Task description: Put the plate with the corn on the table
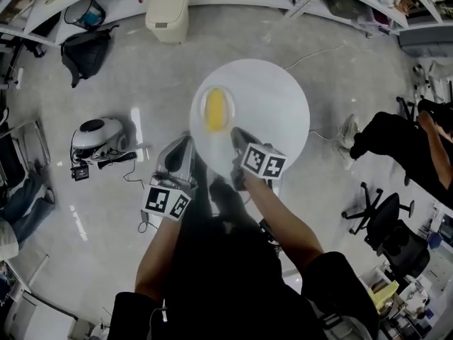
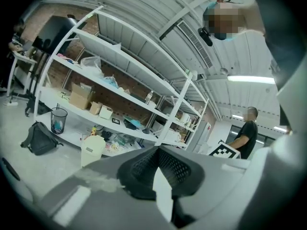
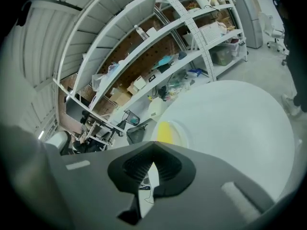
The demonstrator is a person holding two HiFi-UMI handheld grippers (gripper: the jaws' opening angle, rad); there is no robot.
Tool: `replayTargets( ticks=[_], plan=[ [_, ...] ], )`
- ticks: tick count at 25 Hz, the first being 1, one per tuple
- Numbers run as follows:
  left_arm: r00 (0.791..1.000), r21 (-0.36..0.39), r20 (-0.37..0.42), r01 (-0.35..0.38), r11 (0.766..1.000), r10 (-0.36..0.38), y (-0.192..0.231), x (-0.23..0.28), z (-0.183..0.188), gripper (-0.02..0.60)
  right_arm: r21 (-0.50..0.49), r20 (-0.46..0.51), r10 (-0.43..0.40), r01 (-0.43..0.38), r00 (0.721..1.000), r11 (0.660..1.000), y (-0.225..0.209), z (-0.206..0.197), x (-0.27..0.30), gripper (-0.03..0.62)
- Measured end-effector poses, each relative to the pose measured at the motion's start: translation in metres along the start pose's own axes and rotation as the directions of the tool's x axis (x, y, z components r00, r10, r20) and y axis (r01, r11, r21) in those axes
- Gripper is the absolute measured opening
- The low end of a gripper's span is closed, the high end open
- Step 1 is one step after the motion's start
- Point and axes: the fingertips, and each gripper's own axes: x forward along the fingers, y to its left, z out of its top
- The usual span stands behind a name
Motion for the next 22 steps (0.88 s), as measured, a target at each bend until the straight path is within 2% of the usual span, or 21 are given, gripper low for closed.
replayTargets(
  ticks=[19,22],
  plan=[
    [0.993,0.043,0.097,-0.065,0.997,0.060,-0.071,-0.043,0.024,0.005,-0.143,0.076,0.116,-0.105,0.990,0.984,0.053,0.009,-0.086,0.008],
    [0.993,0.083,0.108,-0.057,0.995,0.048,-0.081,-0.047,0.028,0.005,-0.167,0.087,0.141,-0.125,0.986,0.978,0.062,0.011,-0.098,0.008]
  ],
)
